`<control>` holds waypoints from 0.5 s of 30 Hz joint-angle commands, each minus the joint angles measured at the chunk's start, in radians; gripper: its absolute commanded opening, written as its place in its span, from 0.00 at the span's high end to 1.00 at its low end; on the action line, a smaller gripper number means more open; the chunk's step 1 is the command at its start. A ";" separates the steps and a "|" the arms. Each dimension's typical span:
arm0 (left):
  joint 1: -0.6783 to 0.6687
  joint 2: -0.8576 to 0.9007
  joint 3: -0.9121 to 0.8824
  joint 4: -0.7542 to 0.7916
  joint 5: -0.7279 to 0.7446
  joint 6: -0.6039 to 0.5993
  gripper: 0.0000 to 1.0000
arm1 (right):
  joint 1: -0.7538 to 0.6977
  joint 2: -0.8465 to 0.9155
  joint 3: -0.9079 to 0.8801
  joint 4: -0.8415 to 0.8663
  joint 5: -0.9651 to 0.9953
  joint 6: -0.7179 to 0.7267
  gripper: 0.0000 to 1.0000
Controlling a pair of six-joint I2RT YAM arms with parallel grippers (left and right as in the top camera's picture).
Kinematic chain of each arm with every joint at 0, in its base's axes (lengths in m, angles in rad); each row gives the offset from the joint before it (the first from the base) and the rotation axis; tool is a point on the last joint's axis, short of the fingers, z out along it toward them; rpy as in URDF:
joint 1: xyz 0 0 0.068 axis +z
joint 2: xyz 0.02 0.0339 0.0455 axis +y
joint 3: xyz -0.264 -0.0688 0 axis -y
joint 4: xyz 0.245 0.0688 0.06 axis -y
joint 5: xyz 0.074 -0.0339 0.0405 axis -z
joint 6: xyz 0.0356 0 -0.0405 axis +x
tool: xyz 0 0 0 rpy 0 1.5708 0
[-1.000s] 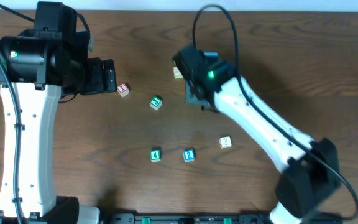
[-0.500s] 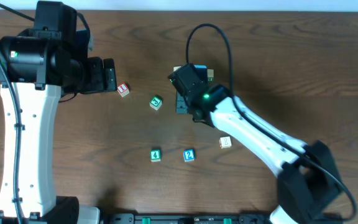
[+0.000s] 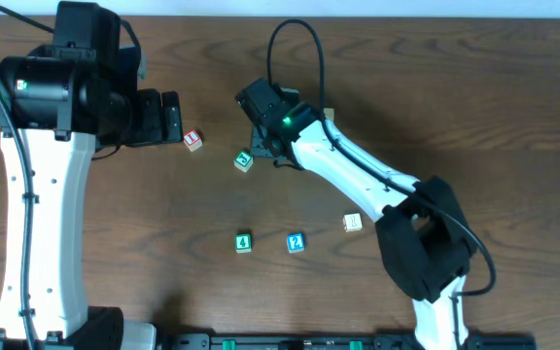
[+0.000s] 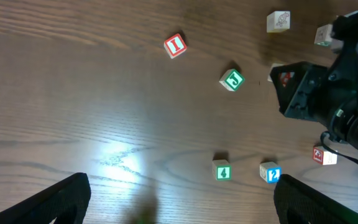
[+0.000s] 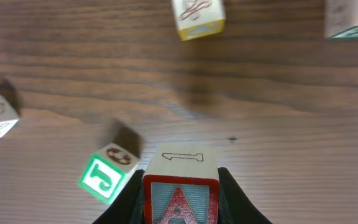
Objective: Spell out Ai2
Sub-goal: 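Carry the red A block with the right gripper toward the center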
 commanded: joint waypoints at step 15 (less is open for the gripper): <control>0.003 -0.011 0.005 -0.007 -0.004 0.011 0.05 | -0.017 0.085 0.015 0.035 0.045 -0.022 0.88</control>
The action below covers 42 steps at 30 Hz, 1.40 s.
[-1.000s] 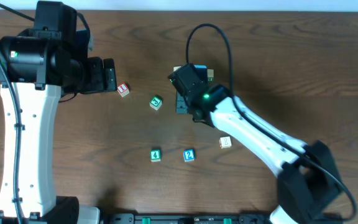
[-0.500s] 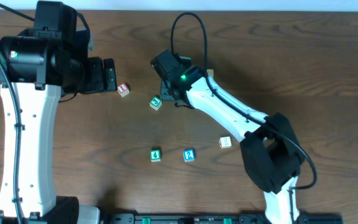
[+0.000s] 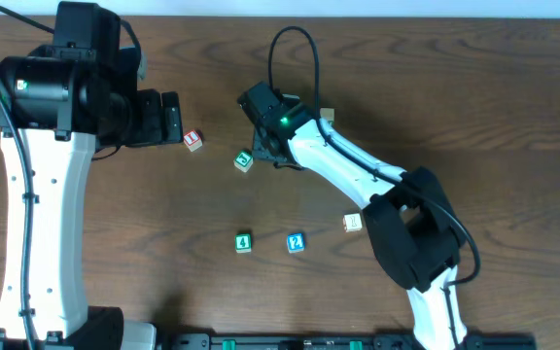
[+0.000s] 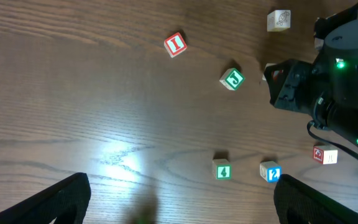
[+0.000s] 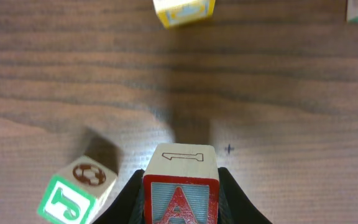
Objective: Spell out Ai2
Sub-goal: 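Carry the red A block with the right gripper toward the center, then lower the A block beside the green J block and release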
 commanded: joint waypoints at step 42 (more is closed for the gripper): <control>0.003 -0.044 0.005 -0.008 -0.007 -0.007 0.05 | -0.096 -0.248 0.082 -0.082 0.233 -0.164 0.16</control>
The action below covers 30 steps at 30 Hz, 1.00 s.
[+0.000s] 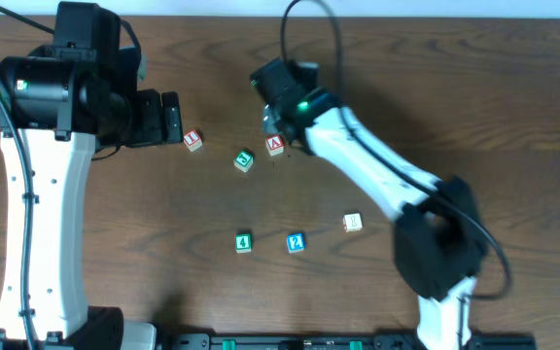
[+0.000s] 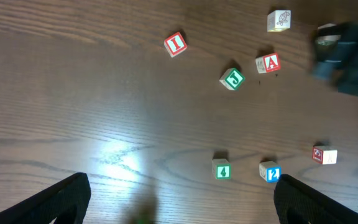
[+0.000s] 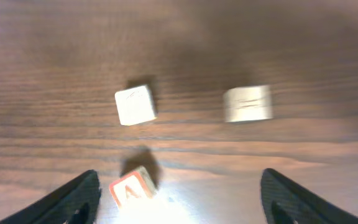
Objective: Spell out Ai2
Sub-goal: 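Lower the A block beside the green J block and release, then move the right gripper down to the blue 2 block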
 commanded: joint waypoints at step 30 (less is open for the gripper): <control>0.003 -0.154 0.005 -0.082 -0.004 -0.008 0.05 | 0.391 -0.744 -0.372 -0.599 -0.130 0.870 0.01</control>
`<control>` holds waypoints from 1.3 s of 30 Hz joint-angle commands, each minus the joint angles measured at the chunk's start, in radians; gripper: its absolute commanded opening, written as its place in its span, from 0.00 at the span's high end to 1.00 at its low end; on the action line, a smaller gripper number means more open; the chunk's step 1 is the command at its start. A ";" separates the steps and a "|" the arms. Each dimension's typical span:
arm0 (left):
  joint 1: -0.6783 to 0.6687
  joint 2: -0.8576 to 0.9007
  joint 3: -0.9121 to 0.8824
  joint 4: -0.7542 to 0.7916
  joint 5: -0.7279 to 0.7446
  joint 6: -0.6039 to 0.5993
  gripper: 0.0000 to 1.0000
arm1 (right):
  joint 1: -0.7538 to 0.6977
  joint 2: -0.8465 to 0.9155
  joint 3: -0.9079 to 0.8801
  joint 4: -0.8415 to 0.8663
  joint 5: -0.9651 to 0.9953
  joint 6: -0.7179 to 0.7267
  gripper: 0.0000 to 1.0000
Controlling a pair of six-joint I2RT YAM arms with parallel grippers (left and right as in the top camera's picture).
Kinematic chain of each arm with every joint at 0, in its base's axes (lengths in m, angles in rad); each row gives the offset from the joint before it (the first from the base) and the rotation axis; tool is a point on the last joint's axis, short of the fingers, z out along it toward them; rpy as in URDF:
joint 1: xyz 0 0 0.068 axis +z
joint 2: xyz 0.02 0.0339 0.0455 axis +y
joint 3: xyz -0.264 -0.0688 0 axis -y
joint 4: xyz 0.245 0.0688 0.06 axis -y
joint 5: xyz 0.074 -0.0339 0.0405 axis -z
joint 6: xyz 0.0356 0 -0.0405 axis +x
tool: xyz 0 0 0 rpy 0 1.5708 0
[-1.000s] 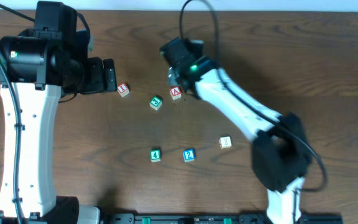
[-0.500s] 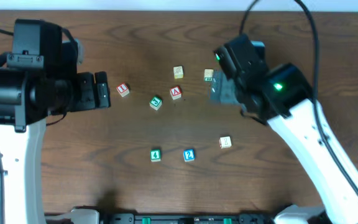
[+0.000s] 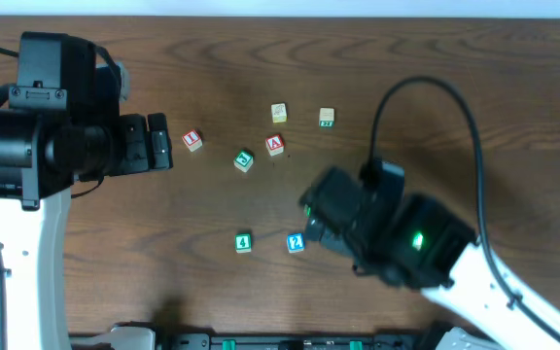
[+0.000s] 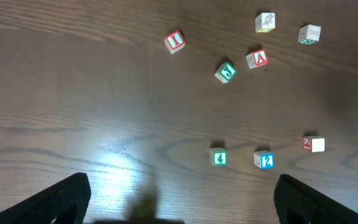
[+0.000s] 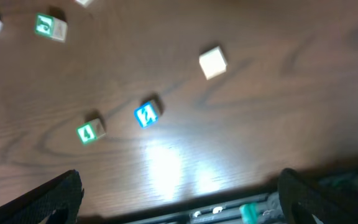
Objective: Spell out Ai2
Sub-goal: 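Move the right gripper down to the blue 2 block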
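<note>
The red A block point(image 3: 275, 145) lies on the table just right of the green J block point(image 3: 244, 160). The red I block point(image 3: 192, 140) sits left of them, close to my left gripper point(image 3: 158, 143), whose fingers stand wide apart and hold nothing point(image 4: 182, 202). The blue 2 block point(image 3: 296, 243) lies near the front, beside the green 4 block point(image 3: 243, 242). My right gripper point(image 5: 179, 199) is open and empty, high over the front of the table, with the blue 2 block point(image 5: 146, 114) ahead of it.
A yellow block point(image 3: 278, 114) and a green-and-white block point(image 3: 327, 118) lie at the back. A cream block point(image 5: 213, 62) sits right of the blue 2; the right arm point(image 3: 387, 233) covers it from overhead. The table's front edge point(image 5: 229, 186) shows under the right gripper.
My right gripper was open over the back of the table by the A block; now it is over the front near the blue 2. The left arm has shifted slightly. The blocks have not moved.
My right gripper was shut on the A block beside the green J, then still held it lower at the table. Then the A lay on the table and the gripper was open above it. Now the right arm is back at the front.
</note>
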 commanded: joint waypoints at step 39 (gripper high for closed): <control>0.003 -0.006 -0.003 -0.069 -0.138 -0.027 0.05 | -0.006 0.302 -0.390 0.625 -0.185 -0.315 0.01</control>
